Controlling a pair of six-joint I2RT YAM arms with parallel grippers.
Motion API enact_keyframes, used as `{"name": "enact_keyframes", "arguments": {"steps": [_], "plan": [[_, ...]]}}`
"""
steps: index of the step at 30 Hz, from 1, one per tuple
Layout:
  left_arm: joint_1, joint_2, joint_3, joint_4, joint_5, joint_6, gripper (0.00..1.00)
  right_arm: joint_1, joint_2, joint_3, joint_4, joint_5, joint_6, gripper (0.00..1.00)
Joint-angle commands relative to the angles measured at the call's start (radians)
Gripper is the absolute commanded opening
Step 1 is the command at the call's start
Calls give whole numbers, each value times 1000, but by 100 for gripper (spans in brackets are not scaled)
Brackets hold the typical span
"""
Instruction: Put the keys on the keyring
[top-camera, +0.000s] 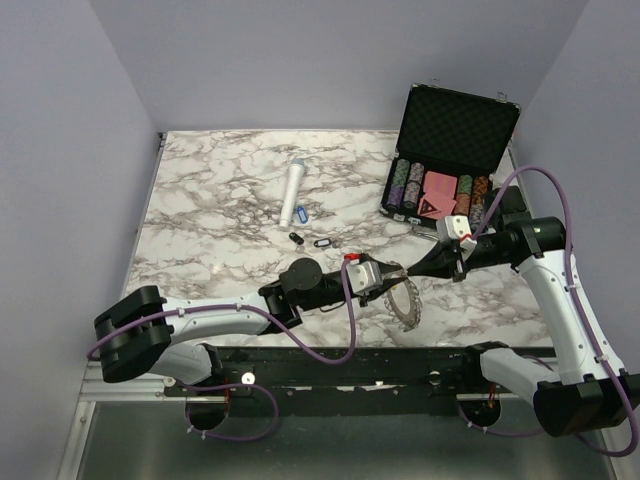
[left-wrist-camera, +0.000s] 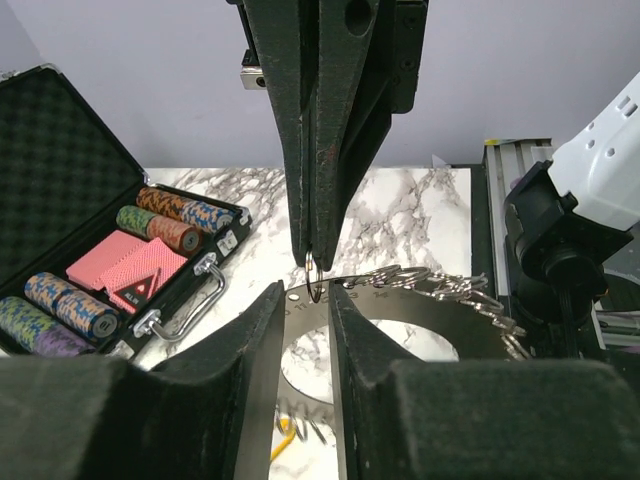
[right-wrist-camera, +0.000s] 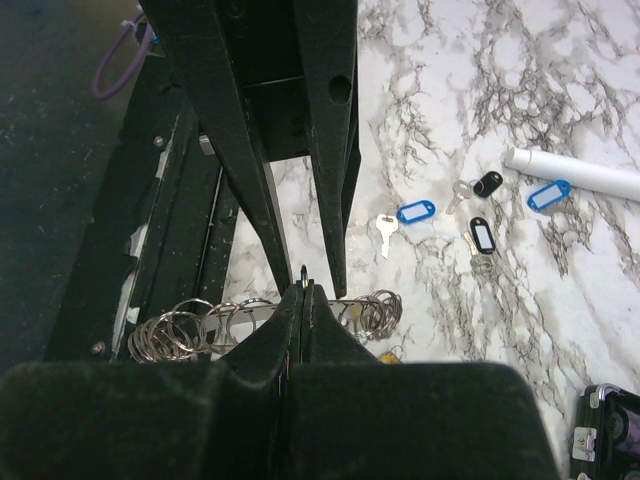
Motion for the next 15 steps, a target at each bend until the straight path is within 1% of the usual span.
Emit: {"name": "enact_keyframes", "arguments": {"steps": [1, 3, 15], "plan": [[-8, 12, 28, 47, 40, -16, 29, 9, -14, -8, -68, -59, -7, 0], [-9, 13, 30, 50, 43, -19, 27, 9, -14, -10, -66, -59, -5, 0], [-9, 16, 24, 79, 58, -37, 24, 7, -14, -17, -48, -57, 16, 0]]}}
